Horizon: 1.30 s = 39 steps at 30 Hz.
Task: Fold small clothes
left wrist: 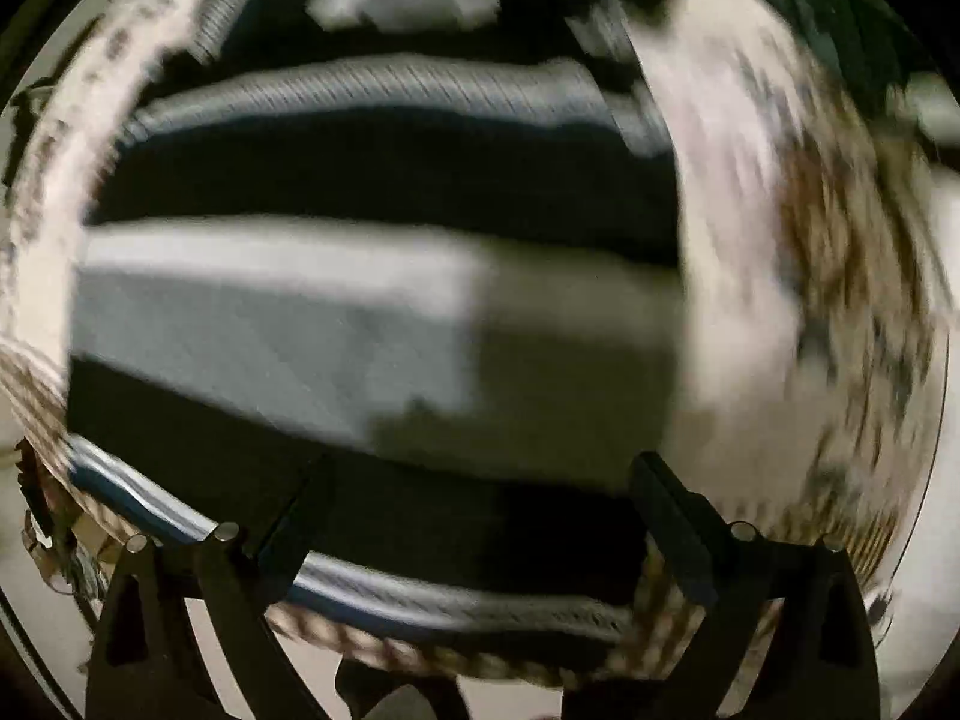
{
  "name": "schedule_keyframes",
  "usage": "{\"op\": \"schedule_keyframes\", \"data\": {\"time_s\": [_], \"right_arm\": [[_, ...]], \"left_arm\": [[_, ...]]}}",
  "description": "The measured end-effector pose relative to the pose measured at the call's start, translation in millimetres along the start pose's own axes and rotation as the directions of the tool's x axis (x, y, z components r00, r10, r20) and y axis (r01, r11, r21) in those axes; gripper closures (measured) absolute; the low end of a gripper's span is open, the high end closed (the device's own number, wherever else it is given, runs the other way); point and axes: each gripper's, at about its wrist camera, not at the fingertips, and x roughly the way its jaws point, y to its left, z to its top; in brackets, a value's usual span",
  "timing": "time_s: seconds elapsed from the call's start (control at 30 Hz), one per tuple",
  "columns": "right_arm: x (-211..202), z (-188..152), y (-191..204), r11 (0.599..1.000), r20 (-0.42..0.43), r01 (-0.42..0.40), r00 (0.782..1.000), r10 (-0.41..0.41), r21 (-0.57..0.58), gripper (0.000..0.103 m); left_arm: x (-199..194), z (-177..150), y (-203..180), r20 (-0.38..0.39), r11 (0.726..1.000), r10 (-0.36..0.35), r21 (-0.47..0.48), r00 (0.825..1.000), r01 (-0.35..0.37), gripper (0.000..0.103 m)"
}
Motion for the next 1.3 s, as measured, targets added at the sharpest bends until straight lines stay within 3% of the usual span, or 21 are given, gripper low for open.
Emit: {"op": "schedule_keyframes", "data": {"time_s": [0.1, 0.23, 0.33, 0.37, 0.47, 0.5, 0.53, 0.57, 0.6, 0.63, 0.67, 0.7, 0.93, 1.13, 1.23, 1.3], "right_arm": [[10.6, 32.4, -31.9, 0.999, -0.012, -0.024, 1.0, 0.025, 0.032, 0.064], [38.4, 88.9, -41.5, 0.997, -0.037, -0.057, 0.998, 0.059, 0.042, 0.057], [74.2, 138.5, -35.5, 0.989, -0.094, -0.138, 0.985, 0.142, 0.052, 0.027], [84.7, 150.0, -34.6, 0.982, -0.104, -0.172, 0.978, 0.179, 0.073, 0.022], [122.2, 183.0, -26.6, 0.962, -0.113, -0.24, 0.96, 0.255, 0.133, 0.022], [132.2, 189.1, -22.8, 0.958, -0.114, -0.245, 0.958, 0.263, 0.15, 0.022], [139.1, 193.4, -19.8, 0.954, -0.111, -0.252, 0.956, 0.271, 0.163, 0.022], [149.3, 199.1, -14.8, 0.951, -0.113, -0.256, 0.954, 0.278, 0.174, 0.022], [153.2, 201.2, -10.9, 0.951, -0.105, -0.253, 0.956, 0.274, 0.18, 0.022], [154.0, 202.6, -7.5, 0.949, -0.092, -0.259, 0.956, 0.279, 0.182, 0.023], [152.9, 204.9, -0.2, 0.949, -0.079, -0.273, 0.954, 0.288, 0.16, 0.049], [150.7, 206.3, 5.7, 0.958, -0.075, -0.254, 0.961, 0.266, 0.134, 0.1], [114.2, 209.6, 55.1, 0.984, -0.062, -0.176, 0.982, 0.177, 0.017, 0.098], [77.8, 204.2, 128.7, 0.985, -0.063, -0.132, 0.99, 0.126, -0.11, 0.098], [69.8, 202.8, 176.9, 0.98, -0.047, -0.102, 0.994, 0.095, -0.172, 0.098], [73.9, 202.0, 215.1, 0.975, -0.045, -0.103, 0.994, 0.096, -0.196, 0.098]], "left_arm": [[32.7, -23.7, -31.7, -0.059, 0.999, -0.014, 0.047, 0.998, 0.017, 0.004], [57.1, -33.1, -58.2, -0.06, 0.996, -0.01, 0.089, 0.998, 0.015, 0.004], [73.1, -29.4, -71.9, -0.055, 0.993, 0.026, 0.112, 0.998, -0.019, 0.004], [76.5, -26.9, -73.2, -0.055, 0.994, 0.033, 0.11, 0.998, -0.027, 0.004], [82.8, -16.7, -72.4, -0.034, 0.996, 0.045, 0.078, 0.998, -0.042, 0.007], [81.4, -12.7, -71.2, -0.012, 0.997, 0.047, 0.068, 0.999, -0.046, 0.01], [79.4, -9.8, -70.5, 0.005, 0.997, 0.054, 0.062, 0.999, -0.054, 0.028], [75.0, -6.7, -67.9, 0.025, 0.997, 0.053, 0.056, 0.998, -0.055, 0.054], [70.6, -4.3, -64.3, 0.04, 0.998, 0.05, 0.042, 0.998, -0.052, 0.07], [67.0, -2.7, -60.4, 0.049, 0.999, 0.044, 0.025, 0.998, -0.046, 0.098], [59.9, 0.0, -50.7, 0.062, 1.0, 0.01, -0.009, 0.998, -0.009, 0.098], [53.9, 0.9, -43.1, 0.074, 0.999, -0.011, -0.032, 0.997, 0.014, 0.098], [-16.1, -2.2, 25.4, 0.194, 0.979, -0.039, -0.19, 0.98, 0.077, 0.099], [-64.4, -25.4, 91.7, 0.265, 0.921, -0.056, -0.358, 0.963, 0.152, 0.099], [-72.4, -35.7, 119.5, 0.292, 0.903, -0.041, -0.399, 0.956, 0.161, 0.099], [-73.1, -43.5, 159.5, 0.303, 0.879, -0.038, -0.443, 0.952, 0.176, 0.099]]}}
